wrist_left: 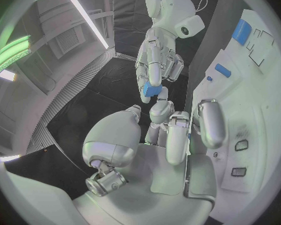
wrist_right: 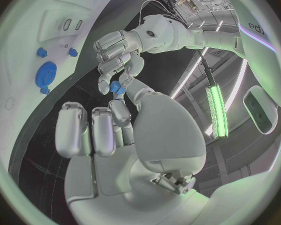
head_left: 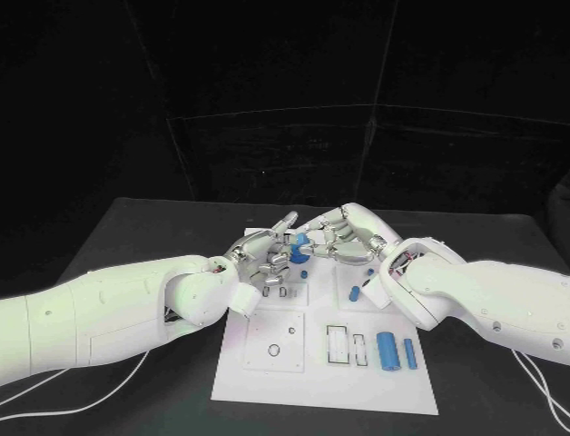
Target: Assemble the parts on the task board
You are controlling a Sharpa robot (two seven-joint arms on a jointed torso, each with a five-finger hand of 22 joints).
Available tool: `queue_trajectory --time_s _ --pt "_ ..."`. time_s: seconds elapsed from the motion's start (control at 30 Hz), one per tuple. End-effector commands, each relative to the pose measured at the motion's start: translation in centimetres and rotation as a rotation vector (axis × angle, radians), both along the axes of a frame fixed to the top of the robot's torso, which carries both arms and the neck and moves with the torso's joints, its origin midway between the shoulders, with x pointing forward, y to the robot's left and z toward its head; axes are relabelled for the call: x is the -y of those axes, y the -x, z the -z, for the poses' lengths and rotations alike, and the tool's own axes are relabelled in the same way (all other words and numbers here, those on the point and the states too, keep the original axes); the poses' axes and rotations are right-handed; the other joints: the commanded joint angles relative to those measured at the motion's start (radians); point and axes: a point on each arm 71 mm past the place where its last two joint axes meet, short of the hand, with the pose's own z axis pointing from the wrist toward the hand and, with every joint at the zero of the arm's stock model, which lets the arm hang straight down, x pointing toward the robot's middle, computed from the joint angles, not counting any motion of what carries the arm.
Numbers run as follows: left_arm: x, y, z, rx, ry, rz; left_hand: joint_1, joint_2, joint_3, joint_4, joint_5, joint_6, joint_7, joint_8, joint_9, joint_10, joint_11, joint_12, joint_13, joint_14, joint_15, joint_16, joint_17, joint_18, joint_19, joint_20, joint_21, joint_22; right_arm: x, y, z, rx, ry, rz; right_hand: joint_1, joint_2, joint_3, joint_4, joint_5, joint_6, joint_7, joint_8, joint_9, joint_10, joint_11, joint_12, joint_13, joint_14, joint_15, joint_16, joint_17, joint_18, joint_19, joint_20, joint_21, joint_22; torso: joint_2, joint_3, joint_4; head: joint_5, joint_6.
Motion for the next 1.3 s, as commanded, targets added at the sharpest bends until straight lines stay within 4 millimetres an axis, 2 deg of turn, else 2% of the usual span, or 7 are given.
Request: queue_trajectory --time_s 0.03,0.4,0.87,1.3 --pt "-0.1 -0.1 -0.2 0.011 0.014 0.002 0.000 0.013 -0.005 -0.004 0.007 0.007 0.001 -0.003 0.001 0.006 -0.001 0.001 0.000 0.106 -0.005 0.005 0.263 -0.010 0.008 0.000 0.003 0.001 0.1 0.0 -0.1 0.002 0.001 -0.005 0.002 0.009 -0.008 0.000 0.005 0.019 0.010 0.007 0.001 0.000 0.004 0.003 0.001 0.062 0.007 0.005 0.053 -0.020 0.006 0.004 0.003 0.000 0.000 -0.0004 0.0000 -0.002 -0.001" --pt "-0.7 -0.1 -0.3 0.015 0.017 -0.006 0.006 0.016 -0.004 -0.008 0.009 0.011 -0.001 -0.003 0.002 0.008 -0.003 0.001 0.001 0.106 -0.007 0.005 0.263 -0.010 0.008 -0.002 0.004 0.002 0.4 -0.1 0.0 -0.005 0.007 0.000 0.002 0.009 -0.010 0.000 0.005 0.021 0.010 0.007 0.001 -0.001 0.004 0.002 0.000 0.062 0.007 0.004 0.052 -0.020 0.005 0.004 0.003 -0.001 0.000 -0.0014 0.0003 -0.003 -0.003" --pt "-1.4 -0.3 -0.3 0.027 0.001 -0.018 0.019 0.022 -0.002 -0.018 0.010 0.014 -0.002 -0.005 0.003 0.009 -0.005 -0.002 0.002 0.106 -0.009 0.005 0.263 -0.010 0.007 -0.004 0.004 0.001 0.4 -0.1 0.0 -0.009 0.004 0.001 0.000 0.009 -0.013 0.002 0.004 0.023 0.010 0.007 0.001 -0.001 0.005 0.002 0.000 0.061 0.008 0.003 0.051 -0.020 0.005 0.005 0.003 -0.001 -0.001 -0.0009 0.0003 -0.001 -0.006" --pt "-1.5 -0.4 -0.2 0.025 -0.004 -0.019 0.027 0.025 0.000 -0.026 0.010 0.016 -0.003 -0.007 0.004 0.011 -0.005 -0.002 0.004 0.106 -0.010 0.005 0.263 -0.010 0.008 -0.005 0.005 0.003 0.5 0.0 0.0 -0.010 0.004 0.001 -0.001 0.009 -0.014 0.002 0.003 0.024 0.010 0.008 0.001 -0.001 0.005 0.002 0.000 0.061 0.008 0.003 0.051 -0.020 0.005 0.006 0.003 -0.001 0.000 -0.0003 0.0001 -0.001 -0.003"
